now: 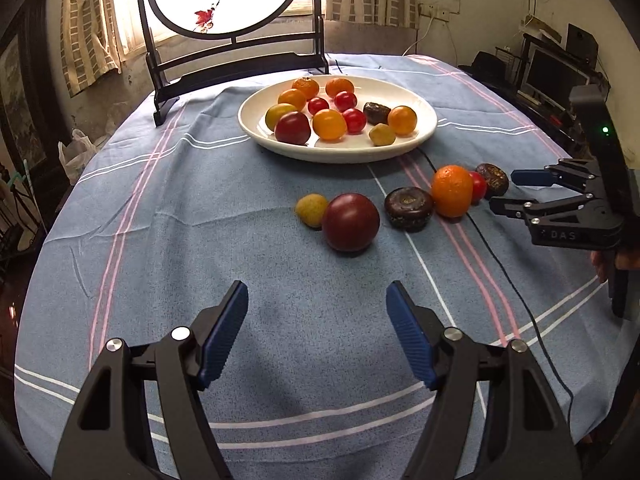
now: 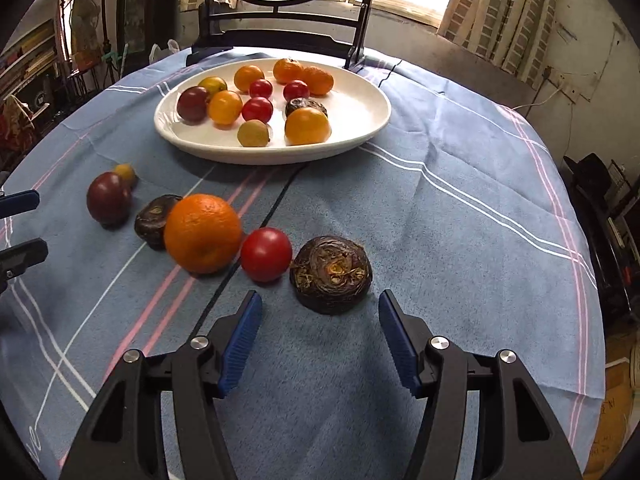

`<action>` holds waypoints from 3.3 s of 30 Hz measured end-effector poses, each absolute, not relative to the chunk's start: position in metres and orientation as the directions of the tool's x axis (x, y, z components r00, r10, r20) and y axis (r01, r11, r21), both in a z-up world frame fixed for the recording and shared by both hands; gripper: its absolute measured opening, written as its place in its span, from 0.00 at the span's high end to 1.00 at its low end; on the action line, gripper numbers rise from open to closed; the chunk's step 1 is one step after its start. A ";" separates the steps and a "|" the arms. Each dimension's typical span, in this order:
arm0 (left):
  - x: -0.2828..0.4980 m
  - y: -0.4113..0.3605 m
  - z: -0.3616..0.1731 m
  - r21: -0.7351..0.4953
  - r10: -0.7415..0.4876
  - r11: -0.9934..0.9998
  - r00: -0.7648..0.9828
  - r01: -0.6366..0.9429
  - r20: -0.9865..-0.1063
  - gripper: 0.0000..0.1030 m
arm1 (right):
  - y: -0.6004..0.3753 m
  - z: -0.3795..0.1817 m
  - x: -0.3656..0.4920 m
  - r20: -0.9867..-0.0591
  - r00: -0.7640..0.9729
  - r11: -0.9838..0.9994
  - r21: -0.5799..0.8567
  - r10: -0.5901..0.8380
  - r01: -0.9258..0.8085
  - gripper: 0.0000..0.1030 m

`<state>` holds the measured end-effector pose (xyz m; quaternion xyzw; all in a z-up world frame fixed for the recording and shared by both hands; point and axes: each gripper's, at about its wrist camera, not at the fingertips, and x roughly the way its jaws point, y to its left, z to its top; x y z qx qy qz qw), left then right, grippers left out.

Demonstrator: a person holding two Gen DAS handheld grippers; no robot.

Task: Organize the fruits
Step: 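Grasp a dark brown round fruit with the right gripper while the left grasps a dark red plum, then carry the brown fruit and the plum onto the plate and open both grippers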

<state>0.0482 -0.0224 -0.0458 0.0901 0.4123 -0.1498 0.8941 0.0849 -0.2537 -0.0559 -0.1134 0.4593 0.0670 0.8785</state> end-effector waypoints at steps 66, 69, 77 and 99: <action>0.155 -0.067 0.019 0.104 -0.121 0.965 0.762 0.240 -0.636 0.62 | -0.205 0.030 0.115 -0.679 0.685 0.951 0.062 0.262 -0.303 0.59; 0.165 -0.071 0.016 0.115 -0.113 0.963 0.757 0.242 -0.644 0.62 | -0.206 0.026 0.128 -0.689 0.676 0.952 0.066 0.260 -0.300 0.59; 0.191 -0.077 0.010 0.141 -0.099 0.959 0.753 0.247 -0.650 0.62 | -0.205 0.024 0.159 -0.696 0.673 0.953 0.056 0.250 -0.297 0.59; 0.219 -0.071 0.005 0.142 -0.111 0.953 0.746 0.266 -0.657 0.62 | -0.218 0.014 0.210 -0.716 0.661 0.967 0.073 0.222 -0.246 0.59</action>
